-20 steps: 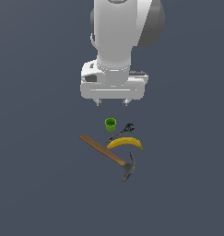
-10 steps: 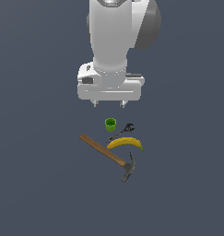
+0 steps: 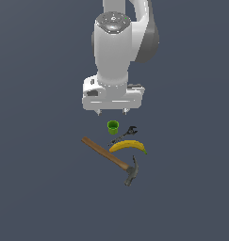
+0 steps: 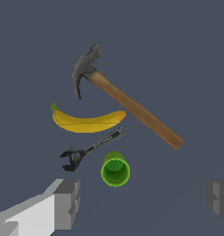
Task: Pick up a designated object from a clutter of objects.
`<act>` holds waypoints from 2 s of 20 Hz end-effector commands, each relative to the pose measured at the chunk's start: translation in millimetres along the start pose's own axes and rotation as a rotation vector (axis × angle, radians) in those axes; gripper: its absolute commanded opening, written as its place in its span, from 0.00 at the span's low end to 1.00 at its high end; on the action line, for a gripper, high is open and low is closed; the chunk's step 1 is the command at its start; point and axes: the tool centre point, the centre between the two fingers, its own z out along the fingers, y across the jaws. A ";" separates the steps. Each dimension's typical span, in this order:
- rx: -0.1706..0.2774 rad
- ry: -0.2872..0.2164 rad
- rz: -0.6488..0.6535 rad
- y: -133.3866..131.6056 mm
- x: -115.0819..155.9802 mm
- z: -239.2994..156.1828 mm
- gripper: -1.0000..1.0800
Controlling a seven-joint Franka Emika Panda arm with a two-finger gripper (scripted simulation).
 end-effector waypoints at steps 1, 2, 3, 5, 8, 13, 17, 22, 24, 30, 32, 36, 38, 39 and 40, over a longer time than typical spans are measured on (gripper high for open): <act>0.002 0.003 -0.029 -0.8 -3.0 15.8 0.96; 0.002 0.005 -0.042 -1.1 -4.5 22.9 0.96; 0.003 0.007 -0.056 -1.5 -6.3 30.4 0.96; 0.004 0.011 -0.086 -2.4 -10.7 46.4 0.96; 0.006 0.017 -0.133 -3.8 -19.0 70.7 0.96; 0.009 0.028 -0.209 -6.3 -36.2 108.5 0.96; 0.010 0.035 -0.259 -8.0 -49.8 131.7 0.96; 0.010 0.042 -0.304 -9.7 -63.4 151.2 0.96; 0.010 0.044 -0.317 -10.1 -67.4 156.3 0.96; 0.010 0.046 -0.335 -10.8 -73.6 163.9 0.96; 0.010 0.045 -0.333 -10.8 -73.2 163.4 0.96; 0.010 0.045 -0.333 -10.8 -73.2 167.6 0.96; 0.010 0.045 -0.334 -11.0 -73.3 172.7 0.96; 0.010 0.045 -0.334 -11.0 -73.3 176.1 0.96; 0.010 0.045 -0.334 -11.0 -73.3 180.0 0.96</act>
